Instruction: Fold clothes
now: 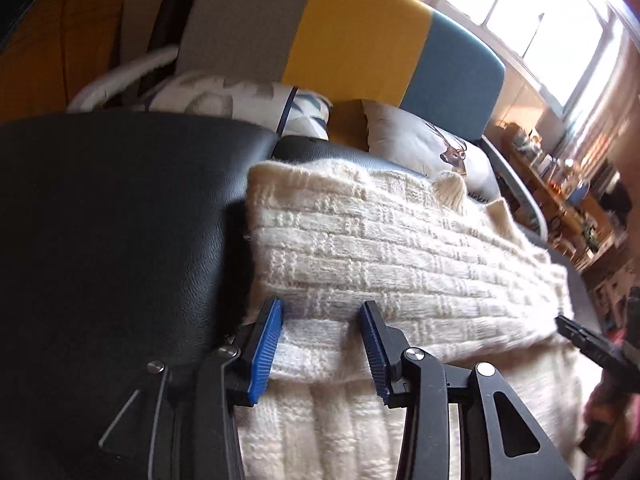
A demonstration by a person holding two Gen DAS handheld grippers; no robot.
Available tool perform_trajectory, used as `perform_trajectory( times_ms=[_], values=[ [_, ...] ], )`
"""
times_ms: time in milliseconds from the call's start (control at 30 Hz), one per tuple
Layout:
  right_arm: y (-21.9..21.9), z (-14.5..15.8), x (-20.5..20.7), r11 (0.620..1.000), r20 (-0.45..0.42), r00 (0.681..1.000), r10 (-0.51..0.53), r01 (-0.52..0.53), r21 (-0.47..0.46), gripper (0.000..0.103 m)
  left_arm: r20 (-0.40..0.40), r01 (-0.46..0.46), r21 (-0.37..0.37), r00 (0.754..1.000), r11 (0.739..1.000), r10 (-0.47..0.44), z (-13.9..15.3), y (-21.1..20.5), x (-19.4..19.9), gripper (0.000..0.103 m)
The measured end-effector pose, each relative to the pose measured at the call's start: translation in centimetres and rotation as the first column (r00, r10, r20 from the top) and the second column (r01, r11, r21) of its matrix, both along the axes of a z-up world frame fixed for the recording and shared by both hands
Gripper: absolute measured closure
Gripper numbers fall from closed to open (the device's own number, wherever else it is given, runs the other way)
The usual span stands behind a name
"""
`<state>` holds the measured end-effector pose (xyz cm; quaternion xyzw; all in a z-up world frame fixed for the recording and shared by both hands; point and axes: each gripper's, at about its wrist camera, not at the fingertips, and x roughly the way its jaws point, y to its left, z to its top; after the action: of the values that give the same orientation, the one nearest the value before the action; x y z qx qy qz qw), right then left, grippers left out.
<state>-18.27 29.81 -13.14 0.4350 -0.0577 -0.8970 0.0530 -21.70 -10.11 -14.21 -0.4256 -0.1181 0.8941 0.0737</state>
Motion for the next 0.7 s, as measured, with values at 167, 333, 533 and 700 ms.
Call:
perform_trajectory(
  times_ms=[167, 333, 533, 700],
  values=[
    [0.7, 1.0, 0.6, 0.993, 0.044, 0.998, -0.051, 0.055, -0.102, 0.08, 0.022, -0.021, -0.035, 1.0, 0.999, 0.022, 0.5, 0.2, -0.4, 0.061],
    [3.5, 4.1, 7.8, 0.927, 0.022, 0.999, -0.048, 0.053, -0.371, 0.074, 0.01, -0.01, 0.066, 1.0, 0.998, 0.009, 2.7, -2.0, 4.5, 0.054],
    [8.3, 2.0, 19.7, 0.856, 0.194, 0.981, 0.018, 0.086, -0.51, 0.068, 0.042, 0.042, 0.197, 0.998, 0.98, -0.051, 2.7, -6.5, 13.7, 0.047],
    [10.4, -2.1, 26.3, 0.785, 0.295, 0.954, 0.048, 0.147, -0.602, 0.067, 0.101, 0.086, 0.219, 0.989, 0.972, -0.111, 1.2, -7.8, 19.9, 0.042]
  ],
)
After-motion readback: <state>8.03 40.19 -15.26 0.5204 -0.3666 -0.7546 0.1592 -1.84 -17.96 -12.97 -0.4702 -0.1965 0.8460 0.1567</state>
